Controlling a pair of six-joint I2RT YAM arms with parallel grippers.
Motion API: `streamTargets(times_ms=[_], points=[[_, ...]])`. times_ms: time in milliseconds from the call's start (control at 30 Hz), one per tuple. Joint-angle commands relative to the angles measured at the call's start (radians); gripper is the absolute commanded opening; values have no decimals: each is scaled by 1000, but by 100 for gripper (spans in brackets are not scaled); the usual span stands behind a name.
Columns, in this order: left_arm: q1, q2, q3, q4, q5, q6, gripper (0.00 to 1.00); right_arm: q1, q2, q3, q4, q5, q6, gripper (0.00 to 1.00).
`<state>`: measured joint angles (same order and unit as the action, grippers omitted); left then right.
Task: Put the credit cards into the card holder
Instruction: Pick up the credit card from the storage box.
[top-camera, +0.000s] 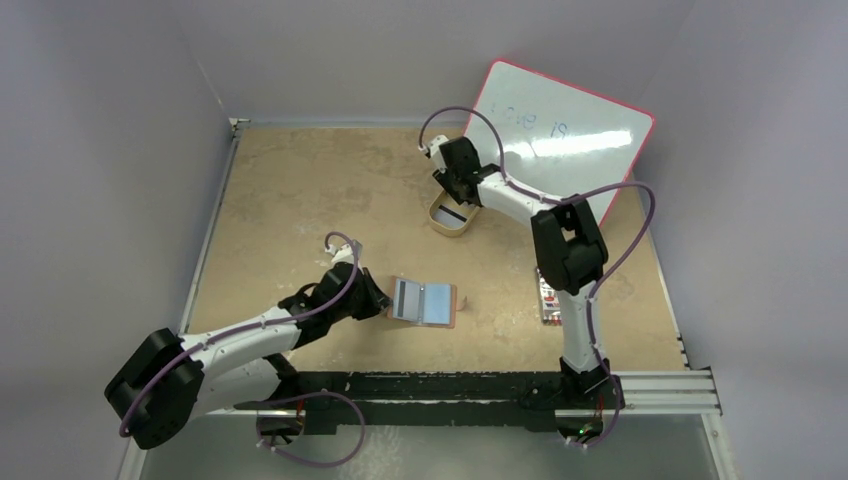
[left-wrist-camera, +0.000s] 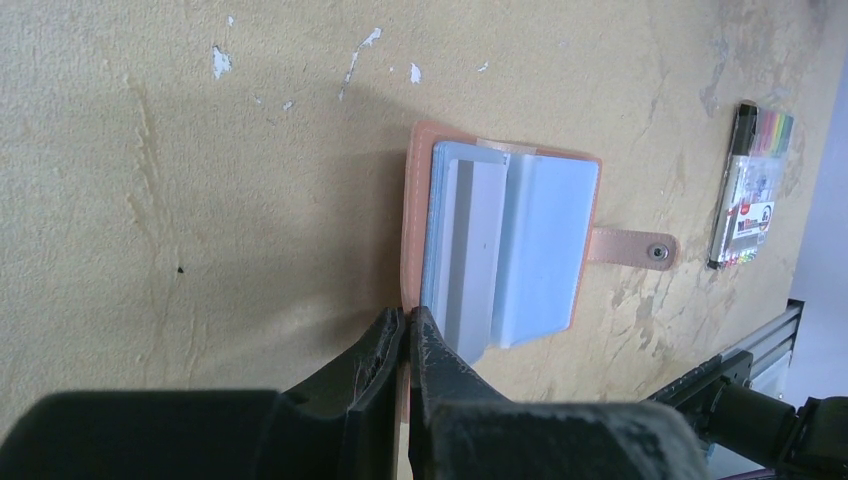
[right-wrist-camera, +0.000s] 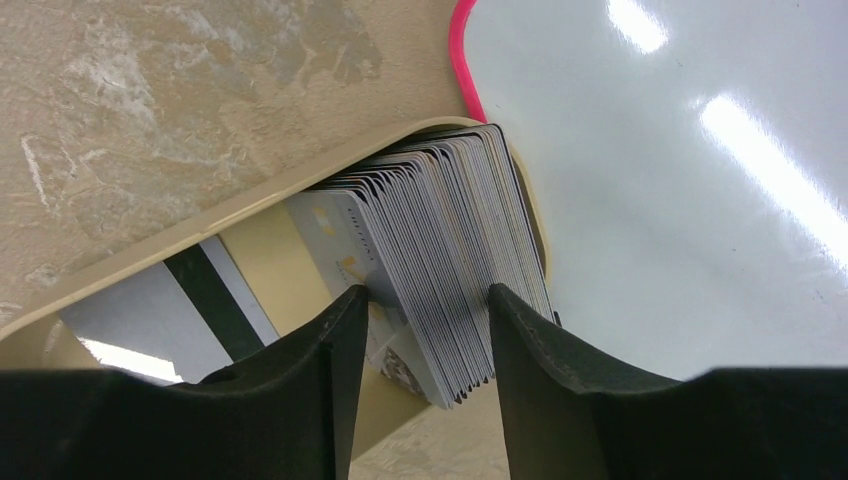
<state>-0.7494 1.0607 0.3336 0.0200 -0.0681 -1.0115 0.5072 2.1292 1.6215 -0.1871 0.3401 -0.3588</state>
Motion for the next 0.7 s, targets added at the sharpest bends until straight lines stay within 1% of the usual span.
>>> streamTargets(times_ms=[0,300,667], points=[[-6,1,0,31,-24,-7,5,-7,-21,17,47,84,-12,48],[-6,22,7,47,-17,-6,4,-7,-53,49,30,101,-21,34],[-6,25,15,45,-16,-3,4,-6,-75,40,8,48,-23,19]])
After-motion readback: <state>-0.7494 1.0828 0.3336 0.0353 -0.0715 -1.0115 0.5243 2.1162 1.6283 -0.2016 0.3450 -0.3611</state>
